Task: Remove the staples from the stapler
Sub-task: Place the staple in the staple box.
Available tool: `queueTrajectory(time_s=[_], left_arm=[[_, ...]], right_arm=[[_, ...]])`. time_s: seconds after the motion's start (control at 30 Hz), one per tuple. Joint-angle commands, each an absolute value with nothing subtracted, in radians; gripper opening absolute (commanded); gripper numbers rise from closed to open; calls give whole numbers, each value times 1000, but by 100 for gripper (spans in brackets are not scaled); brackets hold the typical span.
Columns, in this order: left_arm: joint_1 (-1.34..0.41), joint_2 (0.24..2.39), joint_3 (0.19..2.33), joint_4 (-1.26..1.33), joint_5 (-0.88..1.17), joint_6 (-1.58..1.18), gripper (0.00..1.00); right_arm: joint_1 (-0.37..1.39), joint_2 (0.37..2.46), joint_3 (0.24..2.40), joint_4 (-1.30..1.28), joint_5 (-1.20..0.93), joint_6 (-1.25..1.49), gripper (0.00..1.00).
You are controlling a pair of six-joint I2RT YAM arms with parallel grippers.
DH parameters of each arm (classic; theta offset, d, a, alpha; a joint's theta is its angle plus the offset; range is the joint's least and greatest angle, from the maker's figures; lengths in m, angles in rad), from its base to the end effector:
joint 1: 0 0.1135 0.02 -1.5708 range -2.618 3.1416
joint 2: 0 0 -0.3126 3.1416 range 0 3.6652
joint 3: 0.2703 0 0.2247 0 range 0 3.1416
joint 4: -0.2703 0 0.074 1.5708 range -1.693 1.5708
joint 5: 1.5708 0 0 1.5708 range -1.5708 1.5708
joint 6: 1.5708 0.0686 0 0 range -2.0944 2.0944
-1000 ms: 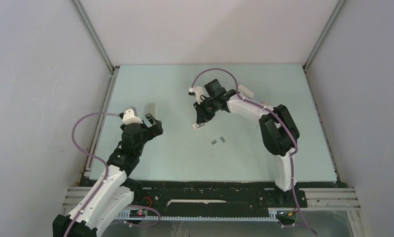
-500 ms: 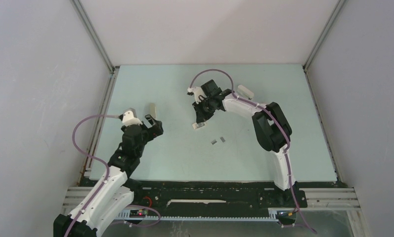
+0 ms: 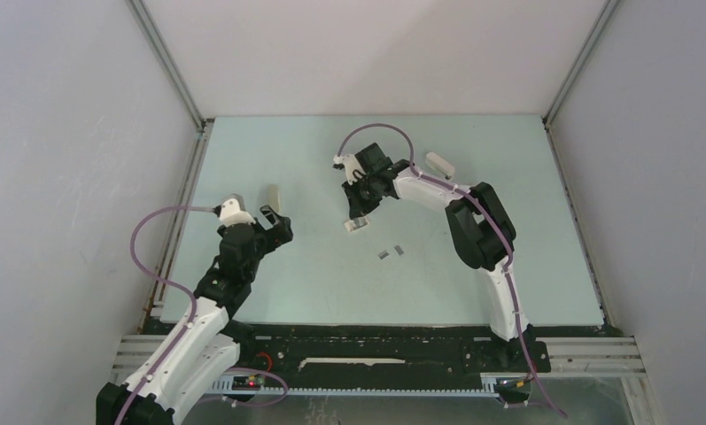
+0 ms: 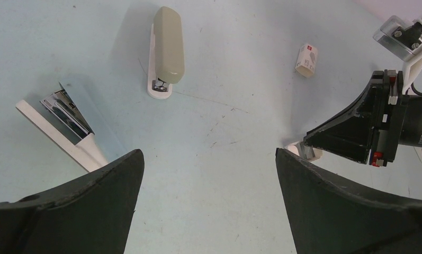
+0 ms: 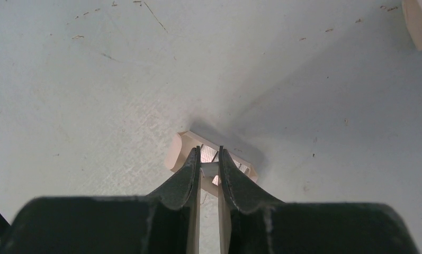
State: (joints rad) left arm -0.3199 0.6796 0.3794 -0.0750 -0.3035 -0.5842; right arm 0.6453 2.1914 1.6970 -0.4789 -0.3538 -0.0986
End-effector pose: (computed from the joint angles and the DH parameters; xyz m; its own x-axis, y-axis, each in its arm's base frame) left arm 0.1310 -0.0218 0.2521 -0.3101 -0.4517 -0.8365 -0.1617 0.8922 -0.4218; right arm 0.3841 0.3189 0.2035 -0.5864 -0.5571 -0.5880 -0.7814 0.5802 0.2297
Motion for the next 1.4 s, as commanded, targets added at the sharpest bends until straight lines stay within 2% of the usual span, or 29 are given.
queueTrajectory(time_s=[0.0, 0.87, 1.37], left_arm=[[-312, 669, 354, -37, -315, -595, 100], [-309, 661, 350, -33, -312, -597, 100], [-307, 658, 349, -28, -308, -598, 100]], right_arm=[[661, 2196, 1726, -466, -342, -80, 14], [672, 2159, 1647, -439, -305, -63, 17], [675, 2116, 1616, -422, -269, -72, 28]])
